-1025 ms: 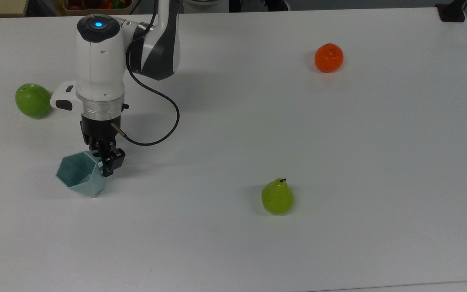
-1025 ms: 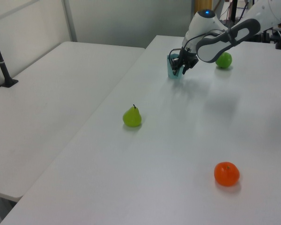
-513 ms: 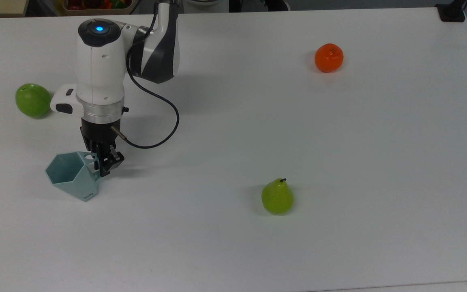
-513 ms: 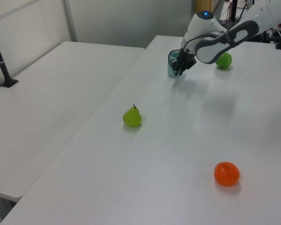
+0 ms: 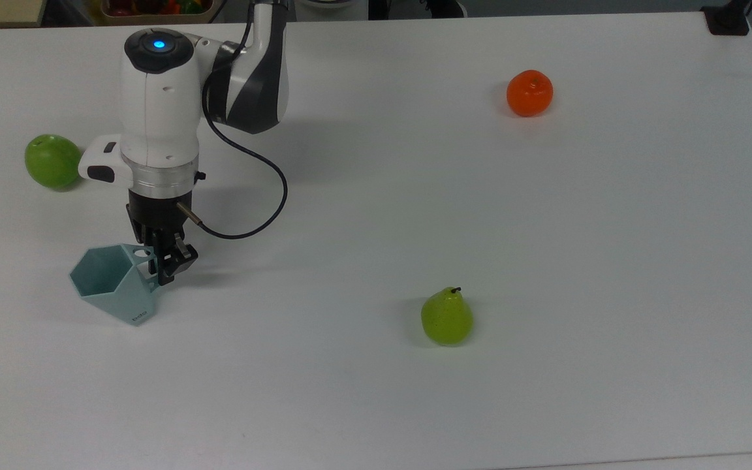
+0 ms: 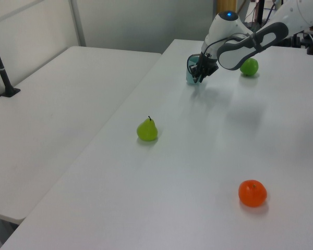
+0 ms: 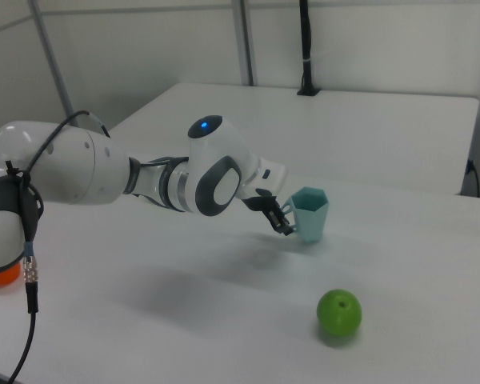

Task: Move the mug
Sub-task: 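Close the gripper on the mug rim and tilt the mug, then lift the mug by its rim and carry it toward the tangerine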

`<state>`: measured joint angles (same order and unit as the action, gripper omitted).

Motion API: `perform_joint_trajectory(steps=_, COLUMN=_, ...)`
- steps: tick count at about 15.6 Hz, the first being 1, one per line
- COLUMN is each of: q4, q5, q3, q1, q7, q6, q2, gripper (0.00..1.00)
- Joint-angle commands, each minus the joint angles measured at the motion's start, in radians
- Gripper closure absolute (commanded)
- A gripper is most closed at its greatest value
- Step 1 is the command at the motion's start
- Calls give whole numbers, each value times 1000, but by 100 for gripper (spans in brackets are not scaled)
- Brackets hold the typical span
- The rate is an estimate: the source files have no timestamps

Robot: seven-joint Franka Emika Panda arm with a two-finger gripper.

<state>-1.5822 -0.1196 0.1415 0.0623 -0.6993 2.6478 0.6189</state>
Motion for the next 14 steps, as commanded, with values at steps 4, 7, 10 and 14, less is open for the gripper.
perform_joint_trajectory(steps=4, q4=-16, q5=-37, q3=6, q1=-7, q7=-16, q6=-8, q2=-82, gripper=100)
perform_joint_trajectory(steps=7, q4=-30, q5=-41, q3=-6, q1=-16, q7=13, q6=-104, q2=-171, gripper=100)
perform_joint_trajectory(steps=10, q4=-36, q5=-40, q3=-55, q1=-18, q7=95, q6=-228, q2=-255, gripper=100)
perform_joint_trajectory(steps=14, q4=-65, q5=-26, q3=-118, q1=-16, q7=277, q6=-432, q2=-387, gripper=100)
